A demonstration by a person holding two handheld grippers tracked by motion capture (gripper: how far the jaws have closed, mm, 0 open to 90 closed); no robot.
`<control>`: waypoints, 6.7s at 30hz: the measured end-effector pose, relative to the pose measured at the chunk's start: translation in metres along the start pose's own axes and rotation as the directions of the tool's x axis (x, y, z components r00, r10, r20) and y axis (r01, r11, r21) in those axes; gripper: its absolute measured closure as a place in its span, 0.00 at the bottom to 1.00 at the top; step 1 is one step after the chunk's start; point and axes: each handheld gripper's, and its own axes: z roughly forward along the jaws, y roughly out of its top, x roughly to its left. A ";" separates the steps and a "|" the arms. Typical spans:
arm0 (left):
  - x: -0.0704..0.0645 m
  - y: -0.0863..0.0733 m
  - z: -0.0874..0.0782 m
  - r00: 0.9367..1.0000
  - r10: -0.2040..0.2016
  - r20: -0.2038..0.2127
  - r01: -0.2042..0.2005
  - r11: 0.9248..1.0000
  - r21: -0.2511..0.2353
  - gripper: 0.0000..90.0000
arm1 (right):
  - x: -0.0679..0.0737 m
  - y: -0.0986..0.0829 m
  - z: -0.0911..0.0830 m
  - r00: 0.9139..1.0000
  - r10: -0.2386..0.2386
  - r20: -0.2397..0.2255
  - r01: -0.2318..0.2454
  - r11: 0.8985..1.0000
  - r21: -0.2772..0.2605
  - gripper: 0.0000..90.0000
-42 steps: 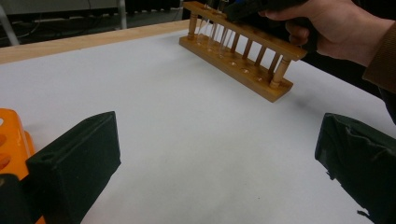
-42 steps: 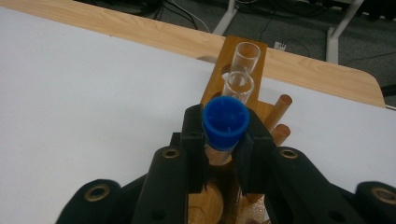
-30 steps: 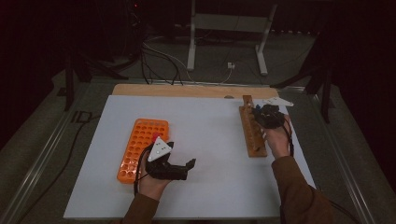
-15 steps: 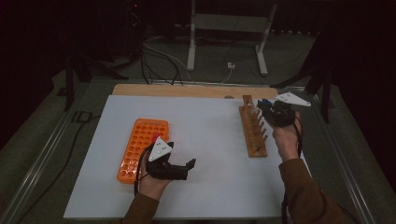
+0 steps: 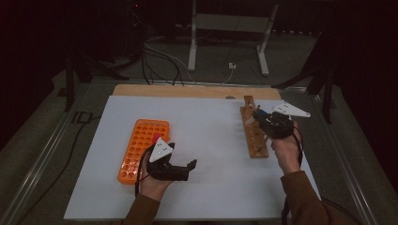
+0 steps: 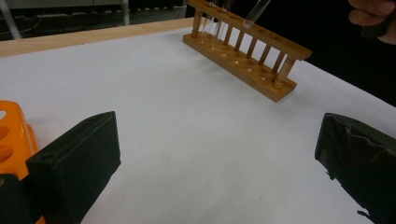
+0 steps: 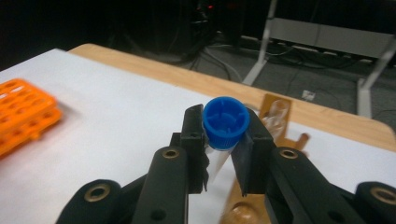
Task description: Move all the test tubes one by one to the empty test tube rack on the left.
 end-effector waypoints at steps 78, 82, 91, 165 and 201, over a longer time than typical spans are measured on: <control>-0.066 0.018 0.077 0.987 0.150 0.056 -0.151 0.988 0.011 0.86 | 0.085 -0.035 -0.020 0.917 0.023 -0.398 -0.007 0.999 0.041 0.61; -0.061 0.017 0.073 0.988 0.148 0.051 -0.149 0.989 0.011 0.86 | 0.080 -0.033 -0.024 0.925 0.024 -0.380 -0.018 1.000 0.019 0.45; -0.052 0.016 0.063 0.991 0.129 0.041 -0.130 0.992 0.001 0.86 | 0.075 -0.033 -0.025 0.951 0.015 -0.309 -0.012 1.000 0.013 0.18; 0.042 -0.047 -0.043 0.961 0.111 -0.251 -0.098 0.993 0.066 0.86 | 0.051 -0.050 -0.038 0.985 0.038 -0.168 -0.038 0.999 0.003 0.00; 0.033 -0.033 -0.064 0.977 0.019 -0.214 -0.019 1.000 0.002 0.36 | 0.049 -0.052 -0.034 0.981 0.061 -0.185 -0.059 0.998 0.017 0.00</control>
